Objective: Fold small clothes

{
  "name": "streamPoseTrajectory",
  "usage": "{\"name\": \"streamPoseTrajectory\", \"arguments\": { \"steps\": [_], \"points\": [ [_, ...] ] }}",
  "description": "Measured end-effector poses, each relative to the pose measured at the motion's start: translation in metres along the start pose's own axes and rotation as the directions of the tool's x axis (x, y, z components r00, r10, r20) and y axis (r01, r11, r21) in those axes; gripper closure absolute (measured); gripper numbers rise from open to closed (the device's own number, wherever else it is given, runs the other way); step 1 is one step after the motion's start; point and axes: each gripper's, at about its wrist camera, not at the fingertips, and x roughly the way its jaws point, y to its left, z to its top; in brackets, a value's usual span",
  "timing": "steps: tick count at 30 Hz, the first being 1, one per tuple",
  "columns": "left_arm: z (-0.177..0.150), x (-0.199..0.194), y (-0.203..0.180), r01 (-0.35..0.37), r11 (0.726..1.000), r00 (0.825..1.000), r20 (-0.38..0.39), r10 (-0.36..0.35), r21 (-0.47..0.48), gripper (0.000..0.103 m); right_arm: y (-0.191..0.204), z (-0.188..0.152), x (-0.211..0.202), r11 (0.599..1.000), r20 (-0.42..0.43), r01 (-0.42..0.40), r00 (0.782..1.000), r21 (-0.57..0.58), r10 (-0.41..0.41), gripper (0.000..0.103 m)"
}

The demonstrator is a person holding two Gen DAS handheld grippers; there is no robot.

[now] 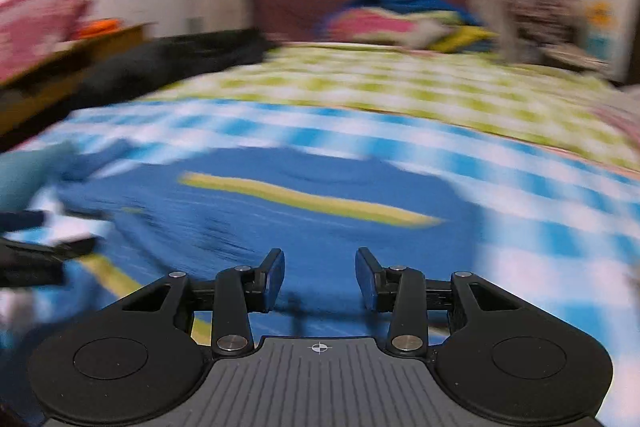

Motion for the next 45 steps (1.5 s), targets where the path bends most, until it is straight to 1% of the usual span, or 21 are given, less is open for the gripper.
{"name": "streamPoseTrajectory", "arguments": {
  "steps": [2, 4, 8, 10, 11, 13, 17, 19, 21, 22, 23, 24, 27, 31, 33, 35, 36, 38, 41, 43, 45],
  "points": [
    [-0.006, -0.005, 0.004, 0.0, 1.0, 1.0, 0.004, 0.0, 0.008, 0.005, 0.024, 0.01, 0.018, 0.994, -0.013, -0.097, 0.995, -0.05, 0.096, 0.064],
    [-0.009, -0.008, 0.008, 0.011, 1.0, 1.0, 0.015, -0.011, 0.007, 0.005, 0.049, 0.018, 0.039, 0.982, -0.033, -0.153, 0.988, -0.115, 0.15, 0.064],
    [-0.006, -0.009, 0.015, 0.042, 0.999, 0.998, 0.045, -0.042, 0.012, 0.005, 0.07, 0.034, 0.076, 0.973, -0.067, -0.148, 0.988, -0.178, 0.138, 0.064],
    [-0.005, -0.009, 0.021, 0.046, 0.999, 0.997, 0.055, -0.046, 0.0, 0.005, 0.071, 0.039, 0.092, 0.965, -0.141, -0.174, 0.979, -0.196, 0.148, 0.065],
    [-0.004, -0.009, 0.024, 0.053, 0.999, 0.997, 0.059, -0.052, -0.012, 0.005, 0.07, 0.04, 0.099, 0.964, -0.161, -0.171, 0.977, -0.203, 0.139, 0.065],
    [-0.004, -0.008, 0.028, 0.067, 0.997, 0.996, 0.059, -0.066, -0.028, 0.005, 0.068, 0.04, 0.106, 0.952, -0.214, -0.201, 0.965, -0.231, 0.152, 0.065],
    [-0.005, -0.004, 0.03, 0.073, 0.997, 0.996, 0.053, -0.071, -0.033, 0.005, 0.068, 0.044, 0.112, 0.939, -0.252, -0.231, 0.953, -0.255, 0.166, 0.065],
    [-0.006, -0.003, 0.03, 0.074, 0.997, 0.996, 0.049, -0.073, -0.035, 0.005, 0.071, 0.047, 0.115, 0.937, -0.271, -0.242, 0.947, -0.253, 0.171, 0.07],
    [-0.006, -0.004, 0.031, 0.079, 0.996, 0.996, 0.048, -0.077, -0.043, 0.005, 0.076, 0.046, 0.115, 0.929, -0.292, -0.262, 0.939, -0.261, 0.183, 0.083],
    [-0.006, -0.003, 0.031, 0.082, 0.995, 0.996, 0.046, -0.08, -0.049, 0.005, 0.077, 0.046, 0.114, 0.925, -0.298, -0.269, 0.936, -0.267, 0.186, 0.086],
    [-0.006, -0.003, 0.032, 0.085, 0.995, 0.996, 0.044, -0.083, -0.052, 0.005, 0.079, 0.047, 0.112, 0.924, -0.302, -0.272, 0.935, -0.269, 0.188, 0.095],
    [-0.006, -0.004, 0.031, 0.088, 0.995, 0.995, 0.045, -0.086, -0.053, 0.005, 0.08, 0.048, 0.11, 0.927, -0.3, -0.263, 0.937, -0.269, 0.179, 0.097],
    [-0.007, -0.005, 0.03, 0.086, 0.995, 0.995, 0.052, -0.084, -0.044, 0.005, 0.079, 0.052, 0.105, 0.941, -0.25, -0.21, 0.958, -0.266, 0.143, 0.098],
    [-0.005, -0.006, 0.03, 0.091, 0.995, 0.994, 0.065, -0.088, -0.045, 0.005, 0.066, 0.066, 0.1, 0.971, -0.15, -0.148, 0.981, -0.189, 0.12, 0.098],
    [-0.005, -0.005, 0.029, 0.09, 0.995, 0.994, 0.065, -0.087, -0.043, 0.005, 0.061, 0.071, 0.107, 0.981, -0.126, -0.117, 0.987, -0.155, 0.098, 0.098],
    [-0.006, -0.006, 0.028, 0.09, 0.995, 0.994, 0.063, -0.087, -0.035, 0.005, 0.062, 0.07, 0.121, 0.981, -0.13, -0.099, 0.988, -0.17, 0.078, 0.097],
    [-0.006, -0.008, 0.027, 0.09, 0.995, 0.994, 0.066, -0.087, -0.031, 0.005, 0.062, 0.068, 0.128, 0.98, -0.148, -0.098, 0.986, -0.171, 0.073, 0.095],
    [-0.007, -0.011, 0.026, 0.089, 0.996, 0.993, 0.075, -0.088, -0.022, 0.005, 0.061, 0.062, 0.134, 0.983, -0.175, -0.115, 0.98, -0.14, 0.089, 0.091],
    [-0.006, -0.012, 0.026, 0.093, 0.995, 0.993, 0.078, -0.091, -0.022, 0.005, 0.061, 0.058, 0.121, 0.983, -0.135, -0.112, 0.986, -0.146, 0.093, 0.09],
    [-0.006, -0.013, 0.025, 0.093, 0.995, 0.993, 0.079, -0.091, -0.021, 0.005, 0.058, 0.058, 0.104, 0.986, -0.09, -0.099, 0.992, -0.136, 0.087, 0.088],
    [-0.005, -0.014, 0.024, 0.089, 0.996, 0.993, 0.083, -0.087, -0.02, 0.005, 0.053, 0.054, 0.082, 0.988, -0.034, -0.092, 0.995, -0.122, 0.089, 0.083]
  ]
}}
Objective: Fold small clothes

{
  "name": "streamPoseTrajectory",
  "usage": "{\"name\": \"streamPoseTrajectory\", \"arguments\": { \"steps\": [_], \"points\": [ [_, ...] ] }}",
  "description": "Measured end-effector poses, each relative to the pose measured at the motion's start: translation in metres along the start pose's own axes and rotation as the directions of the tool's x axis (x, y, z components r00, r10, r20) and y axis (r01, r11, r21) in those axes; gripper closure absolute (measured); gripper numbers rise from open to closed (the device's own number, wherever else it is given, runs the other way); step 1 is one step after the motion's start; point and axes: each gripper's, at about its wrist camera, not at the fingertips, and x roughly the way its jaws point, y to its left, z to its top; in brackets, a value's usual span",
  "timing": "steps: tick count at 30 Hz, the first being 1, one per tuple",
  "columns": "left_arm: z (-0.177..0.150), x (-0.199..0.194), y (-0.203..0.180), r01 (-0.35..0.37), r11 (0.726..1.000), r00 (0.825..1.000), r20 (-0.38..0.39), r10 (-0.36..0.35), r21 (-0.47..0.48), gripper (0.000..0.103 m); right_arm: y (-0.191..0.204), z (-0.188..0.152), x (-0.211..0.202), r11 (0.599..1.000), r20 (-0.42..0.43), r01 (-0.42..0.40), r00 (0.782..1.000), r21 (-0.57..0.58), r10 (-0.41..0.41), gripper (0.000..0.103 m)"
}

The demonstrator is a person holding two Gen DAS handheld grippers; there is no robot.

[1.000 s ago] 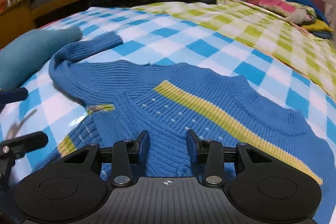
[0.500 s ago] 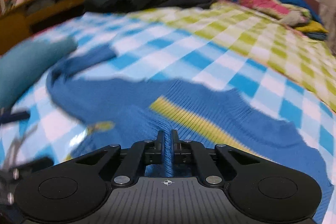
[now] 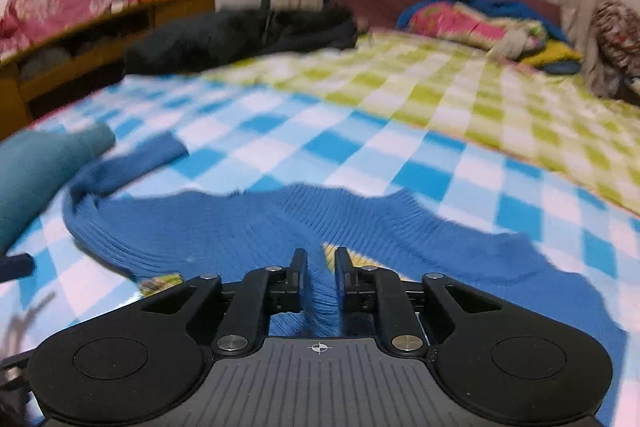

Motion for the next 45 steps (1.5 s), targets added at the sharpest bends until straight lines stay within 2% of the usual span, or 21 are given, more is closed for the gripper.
{"name": "streamPoseTrajectory", "arguments": {
  "steps": [3, 7, 11, 15, 18, 20, 21, 22, 25, 27, 31, 33, 36, 38, 40, 42, 45],
  "points": [
    [0.002, -0.002, -0.003, -0.002, 1.0, 1.0, 0.009, 0.002, 0.006, 0.005, 0.002, -0.016, -0.023, 1.0, 0.022, -0.03, 0.999, -0.008, 0.03, 0.077],
    [0.014, 0.002, -0.014, -0.018, 1.0, 0.999, 0.046, 0.017, 0.023, 0.005, -0.009, -0.039, -0.035, 1.0, 0.015, 0.022, 1.0, -0.002, -0.022, 0.077],
    [0.032, 0.022, -0.028, 0.035, 0.999, 0.994, 0.102, -0.037, 0.018, 0.005, -0.044, -0.054, -0.045, 0.984, 0.005, 0.105, 0.994, 0.144, -0.107, 0.077],
    [0.046, 0.053, -0.049, 0.022, 1.0, 0.994, 0.102, -0.024, 0.022, 0.005, -0.077, -0.065, -0.064, 0.952, 0.037, 0.145, 0.986, 0.27, -0.161, 0.077],
    [0.047, 0.077, -0.062, 0.003, 0.999, 0.998, 0.062, -0.006, 0.04, 0.005, -0.098, -0.07, -0.066, 0.927, 0.015, 0.188, 0.979, 0.326, -0.204, 0.077],
    [0.043, 0.092, -0.07, -0.035, 0.996, 0.999, 0.017, 0.034, 0.085, 0.005, -0.109, -0.075, -0.058, 0.912, -0.041, 0.276, 0.96, 0.302, -0.277, 0.077],
    [0.04, 0.098, -0.073, -0.058, 0.992, 0.998, -0.012, 0.059, 0.112, 0.006, -0.116, -0.079, -0.053, 0.897, -0.074, 0.323, 0.946, 0.302, -0.315, 0.081],
    [0.036, 0.104, -0.072, -0.084, 0.988, 0.994, -0.054, 0.091, 0.13, 0.01, -0.123, -0.083, -0.054, 0.887, -0.081, 0.334, 0.942, 0.318, -0.326, 0.085],
    [0.031, 0.101, -0.058, -0.094, 0.993, 0.99, -0.101, 0.101, 0.075, 0.011, -0.141, -0.092, -0.062, 0.856, -0.083, 0.356, 0.933, 0.376, -0.351, 0.086],
    [0.03, 0.095, -0.051, -0.112, 0.992, 0.986, -0.12, 0.118, 0.058, 0.011, -0.144, -0.093, -0.061, 0.845, -0.098, 0.392, 0.918, 0.364, -0.384, 0.085],
    [0.027, 0.083, -0.048, -0.132, 0.989, 0.978, -0.151, 0.142, 0.074, 0.012, -0.142, -0.091, -0.064, 0.849, -0.097, 0.388, 0.92, 0.359, -0.38, 0.084],
    [0.023, 0.078, -0.047, -0.135, 0.986, 0.976, -0.16, 0.15, 0.096, 0.013, -0.134, -0.087, -0.069, 0.856, -0.083, 0.389, 0.919, 0.34, -0.385, 0.078],
    [0.022, 0.067, -0.041, -0.116, 0.99, 0.981, -0.145, 0.127, 0.085, 0.013, -0.113, -0.08, -0.081, 0.891, -0.018, 0.348, 0.933, 0.291, -0.359, 0.077],
    [0.024, 0.06, -0.034, -0.113, 0.992, 0.984, -0.131, 0.119, 0.05, 0.013, -0.091, -0.075, -0.085, 0.927, 0.031, 0.285, 0.953, 0.244, -0.301, 0.077],
    [0.026, 0.051, -0.024, -0.12, 0.993, 0.986, -0.116, 0.121, 0.018, 0.013, -0.069, -0.069, -0.08, 0.963, 0.052, 0.175, 0.981, 0.206, -0.189, 0.077],
    [0.026, 0.045, -0.012, -0.144, 0.99, 0.984, -0.102, 0.144, 0.007, 0.013, -0.047, -0.064, -0.07, 0.98, 0.06, 0.088, 0.993, 0.179, -0.1, 0.076],
    [0.025, 0.042, 0.009, -0.198, 0.98, 0.975, -0.101, 0.198, 0.009, 0.013, -0.021, -0.058, -0.047, 0.988, 0.066, -0.004, 0.998, 0.152, -0.006, 0.076]
  ]
}}
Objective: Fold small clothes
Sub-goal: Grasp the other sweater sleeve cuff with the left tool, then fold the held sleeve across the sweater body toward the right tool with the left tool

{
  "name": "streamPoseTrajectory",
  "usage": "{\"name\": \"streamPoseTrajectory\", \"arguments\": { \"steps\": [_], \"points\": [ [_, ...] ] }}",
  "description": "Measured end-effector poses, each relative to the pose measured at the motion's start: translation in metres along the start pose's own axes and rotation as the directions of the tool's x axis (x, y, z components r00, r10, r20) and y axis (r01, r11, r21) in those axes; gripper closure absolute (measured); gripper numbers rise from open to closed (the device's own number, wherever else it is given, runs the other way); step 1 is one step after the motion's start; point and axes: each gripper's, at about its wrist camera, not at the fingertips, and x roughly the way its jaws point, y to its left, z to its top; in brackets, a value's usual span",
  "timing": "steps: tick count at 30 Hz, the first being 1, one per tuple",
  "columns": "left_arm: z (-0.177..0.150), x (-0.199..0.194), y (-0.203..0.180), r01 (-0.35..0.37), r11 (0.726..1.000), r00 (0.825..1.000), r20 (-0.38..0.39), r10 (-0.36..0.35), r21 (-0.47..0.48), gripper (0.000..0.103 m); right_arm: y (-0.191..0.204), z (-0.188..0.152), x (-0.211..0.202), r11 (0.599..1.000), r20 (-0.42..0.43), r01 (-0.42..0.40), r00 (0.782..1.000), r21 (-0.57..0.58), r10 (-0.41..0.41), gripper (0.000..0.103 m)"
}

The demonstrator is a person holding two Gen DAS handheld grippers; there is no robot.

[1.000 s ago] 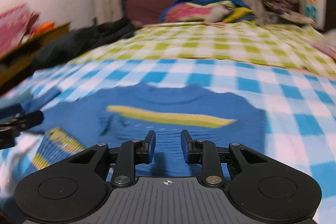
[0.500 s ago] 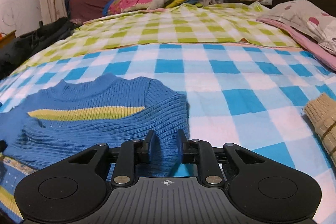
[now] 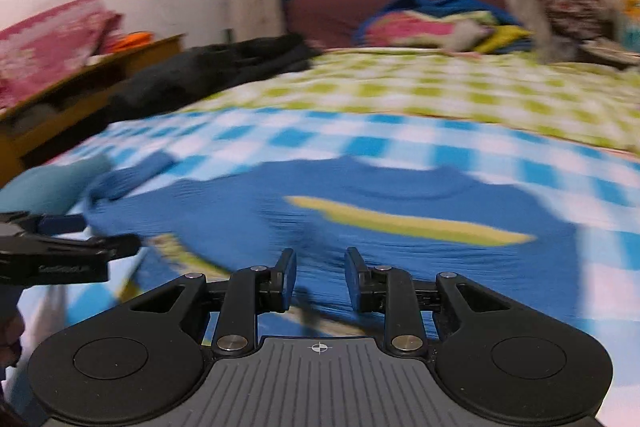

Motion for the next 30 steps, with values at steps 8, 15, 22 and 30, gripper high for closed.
{"name": "streamPoseTrajectory", "arguments": {
  "steps": [8, 15, 22, 30],
  "points": [
    [0.005, 0.023, 0.076, -0.109, 0.986, 0.994, -0.026, 0.107, -0.125, 0.013, 0.028, 0.002, 0.03, 0.998, -0.097, -0.068, 0.993, -0.013, 0.066, 0.068],
    [0.032, 0.039, 0.091, -0.084, 0.979, 0.996, 0.013, 0.088, -0.185, 0.012, 0.036, 0.006, 0.024, 0.997, -0.093, -0.076, 0.993, 0.003, 0.076, 0.068],
    [0.049, 0.079, 0.084, -0.168, 0.98, 0.985, -0.061, 0.162, -0.105, 0.01, 0.046, 0.017, 0.022, 0.994, -0.064, -0.109, 0.992, 0.013, 0.109, 0.068],
    [0.046, 0.091, 0.084, -0.142, 0.985, 0.985, -0.115, 0.13, -0.103, 0.087, 0.043, 0.019, 0.024, 0.993, -0.066, -0.115, 0.991, 0.039, 0.117, 0.068]
  ]
}}
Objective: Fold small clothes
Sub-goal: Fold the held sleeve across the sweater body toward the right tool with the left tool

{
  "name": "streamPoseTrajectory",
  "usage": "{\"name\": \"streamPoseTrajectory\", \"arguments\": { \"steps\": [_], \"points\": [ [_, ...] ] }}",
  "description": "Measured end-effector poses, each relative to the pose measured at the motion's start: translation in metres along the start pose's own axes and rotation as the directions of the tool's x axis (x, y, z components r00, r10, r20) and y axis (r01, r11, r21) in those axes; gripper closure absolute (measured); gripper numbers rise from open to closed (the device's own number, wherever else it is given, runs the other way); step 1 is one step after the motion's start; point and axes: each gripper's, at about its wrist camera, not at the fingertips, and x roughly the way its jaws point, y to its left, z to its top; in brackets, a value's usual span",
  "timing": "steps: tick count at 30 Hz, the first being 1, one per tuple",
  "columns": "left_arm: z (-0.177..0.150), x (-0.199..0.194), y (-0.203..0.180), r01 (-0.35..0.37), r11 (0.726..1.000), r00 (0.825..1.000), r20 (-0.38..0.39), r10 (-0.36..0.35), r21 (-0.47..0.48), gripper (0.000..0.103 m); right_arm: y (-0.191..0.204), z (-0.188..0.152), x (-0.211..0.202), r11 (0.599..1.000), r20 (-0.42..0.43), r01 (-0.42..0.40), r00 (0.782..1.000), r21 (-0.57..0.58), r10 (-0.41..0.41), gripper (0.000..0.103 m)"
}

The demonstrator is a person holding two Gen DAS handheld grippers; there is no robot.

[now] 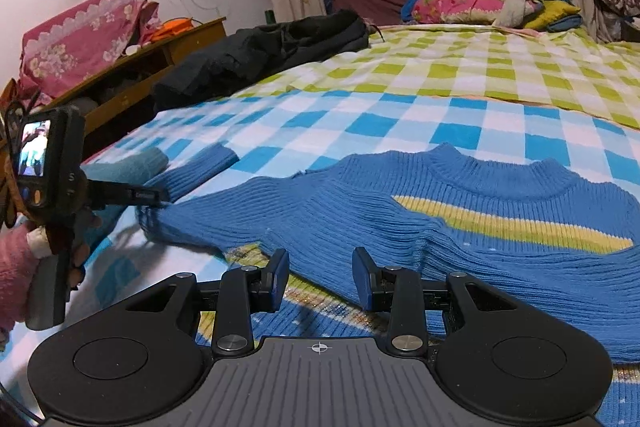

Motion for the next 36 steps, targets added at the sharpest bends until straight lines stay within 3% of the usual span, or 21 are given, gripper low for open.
{"name": "streamPoseTrajectory", "arguments": {
  "steps": [3, 6, 9, 11, 13, 15, 20, 23, 28, 31, 36],
  "points": [
    [0.003, -0.022, 0.003, 0.122, 0.991, 0.992, 0.051, -0.119, -0.057, 0.088, -0.004, 0.001, 0.0, 0.999, 0.003, -0.013, 1.0, 0.036, 0.013, 0.068],
    [-0.001, -0.056, -0.003, 0.282, 0.958, 0.955, 0.114, -0.275, -0.048, 0.088, -0.009, 0.004, 0.001, 0.995, 0.01, -0.04, 0.999, 0.088, 0.04, 0.068],
    [-0.014, -0.077, -0.01, 0.393, 0.919, 0.914, 0.118, -0.389, -0.019, 0.088, -0.013, 0.007, 0.005, 0.98, 0.009, -0.091, 0.996, 0.179, 0.091, 0.068],
    [-0.023, -0.086, -0.016, 0.436, 0.9, 0.894, 0.111, -0.433, 0.004, 0.088, -0.015, 0.009, 0.01, 0.963, 0.006, -0.131, 0.991, 0.237, 0.133, 0.068],
    [-0.033, -0.092, -0.021, 0.477, 0.878, 0.874, 0.094, -0.477, 0.022, 0.088, -0.015, 0.011, 0.014, 0.942, 0.015, -0.167, 0.985, 0.29, 0.17, 0.061],
    [-0.04, -0.094, -0.028, 0.486, 0.872, 0.869, 0.082, -0.489, 0.052, 0.088, -0.015, 0.013, 0.019, 0.916, 0.033, -0.202, 0.978, 0.346, 0.204, 0.049],
    [-0.061, -0.102, -0.048, 0.498, 0.853, 0.856, 0.07, -0.512, 0.159, 0.088, -0.008, 0.02, 0.041, 0.867, 0.024, -0.249, 0.964, 0.431, 0.265, 0.048],
    [-0.072, -0.109, -0.054, 0.483, 0.847, 0.857, 0.08, -0.509, 0.222, 0.088, 0.0, 0.024, 0.055, 0.856, -0.002, -0.251, 0.959, 0.452, 0.283, 0.048],
    [-0.081, -0.111, -0.058, 0.489, 0.834, 0.849, 0.078, -0.522, 0.256, 0.088, 0.024, 0.039, 0.059, 0.931, -0.035, -0.181, 0.979, 0.318, 0.202, 0.048],
    [-0.085, -0.11, -0.06, 0.494, 0.83, 0.846, 0.077, -0.528, 0.26, 0.088, 0.042, 0.047, 0.059, 0.968, -0.061, -0.134, 0.987, 0.21, 0.15, 0.059],
    [-0.087, -0.113, -0.059, 0.507, 0.823, 0.838, 0.076, -0.54, 0.256, 0.088, 0.057, 0.047, 0.075, 0.985, -0.137, -0.092, 0.984, 0.147, 0.113, 0.072]
  ]
}}
